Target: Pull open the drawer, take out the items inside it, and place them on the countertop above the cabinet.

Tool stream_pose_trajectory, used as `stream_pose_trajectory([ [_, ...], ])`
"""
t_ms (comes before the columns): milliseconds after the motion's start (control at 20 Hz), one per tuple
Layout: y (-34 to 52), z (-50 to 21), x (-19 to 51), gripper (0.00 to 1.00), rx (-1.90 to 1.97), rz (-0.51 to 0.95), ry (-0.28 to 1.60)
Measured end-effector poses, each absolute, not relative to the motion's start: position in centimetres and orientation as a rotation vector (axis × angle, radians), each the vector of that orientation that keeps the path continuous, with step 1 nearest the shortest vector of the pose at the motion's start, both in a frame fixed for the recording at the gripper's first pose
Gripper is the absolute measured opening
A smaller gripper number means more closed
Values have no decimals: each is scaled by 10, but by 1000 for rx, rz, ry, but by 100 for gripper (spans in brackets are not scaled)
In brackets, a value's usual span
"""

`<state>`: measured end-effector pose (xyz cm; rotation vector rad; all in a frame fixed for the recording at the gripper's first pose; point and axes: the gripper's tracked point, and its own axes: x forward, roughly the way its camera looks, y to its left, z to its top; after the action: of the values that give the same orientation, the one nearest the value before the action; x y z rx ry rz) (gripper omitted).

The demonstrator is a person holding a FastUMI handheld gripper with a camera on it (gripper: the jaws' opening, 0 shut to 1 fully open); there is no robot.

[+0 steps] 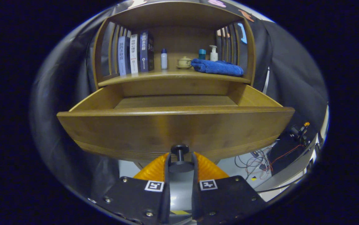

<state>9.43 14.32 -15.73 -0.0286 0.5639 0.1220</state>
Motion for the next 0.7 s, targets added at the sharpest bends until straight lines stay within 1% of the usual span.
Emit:
stream_pose_trajectory([
  [50,144,-155,97,27,-16,129,562],
  [150,152,-156,88,42,-11,171,574],
  [200,150,-151,86,50,-21,170,559],
  [350,152,-112,76,56,16,184,460],
  [450,156,-74,86,56,24,173,364],
  [550,157,-40,103,56,11,166,307],
  [650,160,-27,129,56,-8,151,306],
  [700,163,-29,142,56,-18,151,341],
])
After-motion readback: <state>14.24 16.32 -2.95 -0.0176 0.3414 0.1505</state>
